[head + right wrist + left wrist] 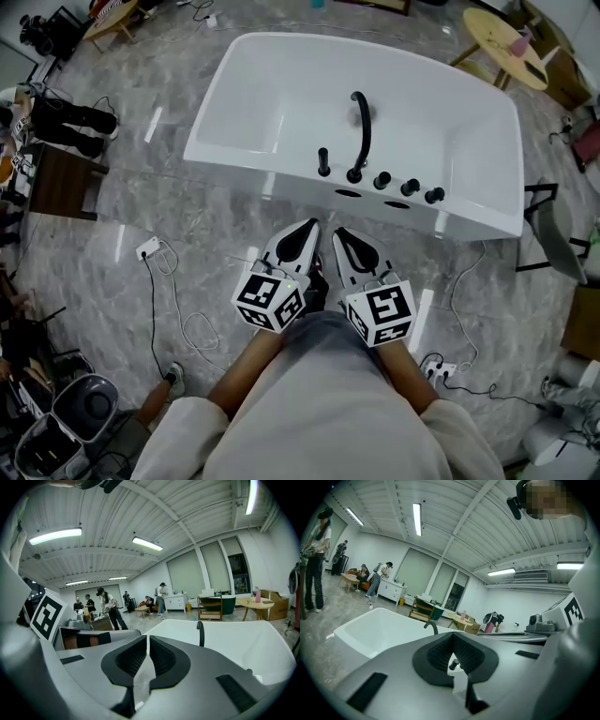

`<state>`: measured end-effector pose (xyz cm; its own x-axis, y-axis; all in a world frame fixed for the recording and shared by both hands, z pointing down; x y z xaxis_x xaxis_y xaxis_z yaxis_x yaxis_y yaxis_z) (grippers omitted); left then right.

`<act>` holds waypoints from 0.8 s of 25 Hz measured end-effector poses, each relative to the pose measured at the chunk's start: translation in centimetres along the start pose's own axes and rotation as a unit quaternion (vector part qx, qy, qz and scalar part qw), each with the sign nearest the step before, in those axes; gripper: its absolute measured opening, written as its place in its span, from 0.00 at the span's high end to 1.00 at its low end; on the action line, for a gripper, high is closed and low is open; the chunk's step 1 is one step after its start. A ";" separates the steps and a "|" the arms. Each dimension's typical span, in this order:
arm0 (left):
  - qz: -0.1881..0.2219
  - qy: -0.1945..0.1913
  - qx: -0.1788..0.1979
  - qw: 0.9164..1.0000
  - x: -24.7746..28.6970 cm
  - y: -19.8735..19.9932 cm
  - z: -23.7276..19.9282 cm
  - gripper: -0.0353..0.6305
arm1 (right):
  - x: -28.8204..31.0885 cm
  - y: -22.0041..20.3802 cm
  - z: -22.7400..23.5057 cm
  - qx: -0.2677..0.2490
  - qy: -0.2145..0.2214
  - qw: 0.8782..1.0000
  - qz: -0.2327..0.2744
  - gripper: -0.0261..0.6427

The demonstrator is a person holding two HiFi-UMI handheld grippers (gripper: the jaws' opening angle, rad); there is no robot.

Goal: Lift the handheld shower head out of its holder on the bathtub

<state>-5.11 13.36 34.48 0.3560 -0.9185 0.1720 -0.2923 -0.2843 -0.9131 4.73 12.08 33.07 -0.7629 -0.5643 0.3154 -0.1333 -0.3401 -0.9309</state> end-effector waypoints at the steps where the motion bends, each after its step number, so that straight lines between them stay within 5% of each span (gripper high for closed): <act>1: 0.000 -0.004 0.001 1.000 0.5 0.4 -0.7 0.94 | 0.8 0.4 0.1 -0.002 -0.002 1.000 0.000 0.93; 11: 0.002 -0.039 -0.004 0.999 4.0 3.0 -6.4 0.94 | 7.5 3.0 0.4 -0.017 -0.018 1.000 0.003 0.93; 20: -0.024 -0.040 -0.015 0.999 6.4 1.5 -8.8 0.94 | 10.3 2.3 1.8 -0.002 -0.031 1.000 -0.006 0.93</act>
<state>-11.10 4.61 37.50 0.4401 -0.8788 0.1846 -0.2994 -0.3375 -0.8924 -2.31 4.15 34.51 -0.7211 -0.6052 0.3372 -0.1450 -0.3442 -0.9276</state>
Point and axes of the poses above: the fingertips, and each gripper's own axes: x forward along the fingers, z to its right, y out of its top, the point moved 5 cm from there along -x, backward along the fingers, and after that the axes turned 2 degrees about z, right-handed, at the moved point
